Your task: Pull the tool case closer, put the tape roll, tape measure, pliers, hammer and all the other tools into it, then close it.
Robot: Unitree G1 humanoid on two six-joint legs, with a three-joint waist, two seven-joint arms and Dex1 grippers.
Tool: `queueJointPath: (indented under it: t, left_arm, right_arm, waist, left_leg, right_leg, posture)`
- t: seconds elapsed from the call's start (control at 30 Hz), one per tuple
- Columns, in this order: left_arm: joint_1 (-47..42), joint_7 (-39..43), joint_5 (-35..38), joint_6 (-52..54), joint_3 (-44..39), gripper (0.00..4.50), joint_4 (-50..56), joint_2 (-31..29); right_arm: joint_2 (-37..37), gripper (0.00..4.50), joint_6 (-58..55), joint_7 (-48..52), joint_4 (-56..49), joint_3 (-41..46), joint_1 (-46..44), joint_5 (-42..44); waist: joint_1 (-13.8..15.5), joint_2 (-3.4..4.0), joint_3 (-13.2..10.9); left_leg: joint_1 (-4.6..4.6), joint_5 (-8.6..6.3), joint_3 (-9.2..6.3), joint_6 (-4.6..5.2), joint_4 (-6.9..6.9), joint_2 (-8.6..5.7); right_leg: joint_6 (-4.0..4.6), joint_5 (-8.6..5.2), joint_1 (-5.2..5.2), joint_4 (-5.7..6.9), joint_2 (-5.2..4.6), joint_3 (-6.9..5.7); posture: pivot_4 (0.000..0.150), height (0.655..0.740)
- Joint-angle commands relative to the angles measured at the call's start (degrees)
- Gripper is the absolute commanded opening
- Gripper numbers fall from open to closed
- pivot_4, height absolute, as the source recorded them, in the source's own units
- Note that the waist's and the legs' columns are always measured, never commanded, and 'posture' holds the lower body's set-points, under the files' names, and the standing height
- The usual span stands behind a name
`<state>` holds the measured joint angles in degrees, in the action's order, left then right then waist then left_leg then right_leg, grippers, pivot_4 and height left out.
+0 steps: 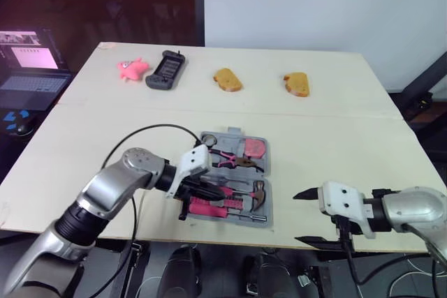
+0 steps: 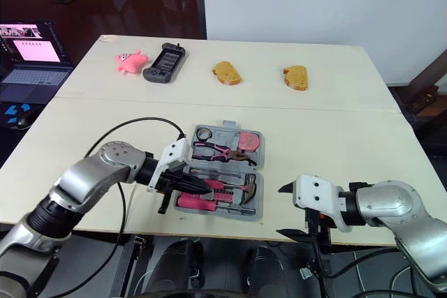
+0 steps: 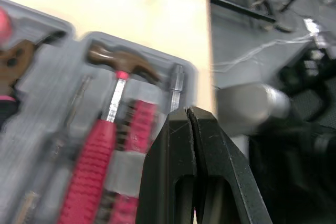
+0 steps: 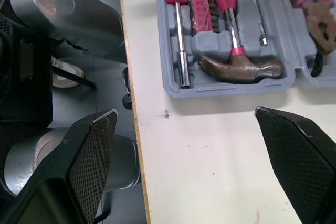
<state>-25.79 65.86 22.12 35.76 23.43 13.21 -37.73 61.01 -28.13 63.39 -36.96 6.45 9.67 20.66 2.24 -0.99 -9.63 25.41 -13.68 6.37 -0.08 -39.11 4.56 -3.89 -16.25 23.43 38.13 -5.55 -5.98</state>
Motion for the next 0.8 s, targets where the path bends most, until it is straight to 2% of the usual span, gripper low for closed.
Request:
queueJointPath:
  t: [0.03, 0.43, 0.8]
  left_arm:
    - [0.47, -0.87, -3.24, -4.05, 0.78, 0.05, -1.47, 1.05]
    - [2.28, -0.46, -11.38, -11.82, 4.84, 0.05, -7.41, 3.69]
    - [5.18, 0.14, -18.74, -18.51, 8.47, 0.05, -11.97, 3.44]
  right_arm:
    - [0.79, 4.5, -0.57, -0.22, -2.11, 1.9, -0.56, 0.94]
    - [0.65, 4.5, -1.83, -0.96, -2.66, 2.46, -0.78, 0.96]
    - [0.81, 4.5, -2.36, -1.32, -2.79, 2.88, -0.3, 0.74]
  waist:
    - [0.03, 0.0, 0.0]
    - [0.0, 0.0, 0.0]
    - [-0.02, 0.07, 0.04]
  left_leg:
    - [0.0, 0.0, 0.0, 0.0, 0.01, 0.0]
    - [0.0, 0.0, 0.0, 0.01, 0.02, 0.01]
    - [-0.01, -0.01, -0.01, 0.02, 0.03, 0.04]
  right_leg:
    - [0.0, 0.0, 0.0, 0.0, 0.0, 0.0]
    - [-0.01, 0.0, 0.0, 0.0, -0.01, -0.01]
    - [0.0, 0.0, 0.0, -0.02, -0.02, -0.03]
  posture:
    - [0.15, 0.7188]
    - [0.15, 0.7188]
    - [0.15, 0.7188]
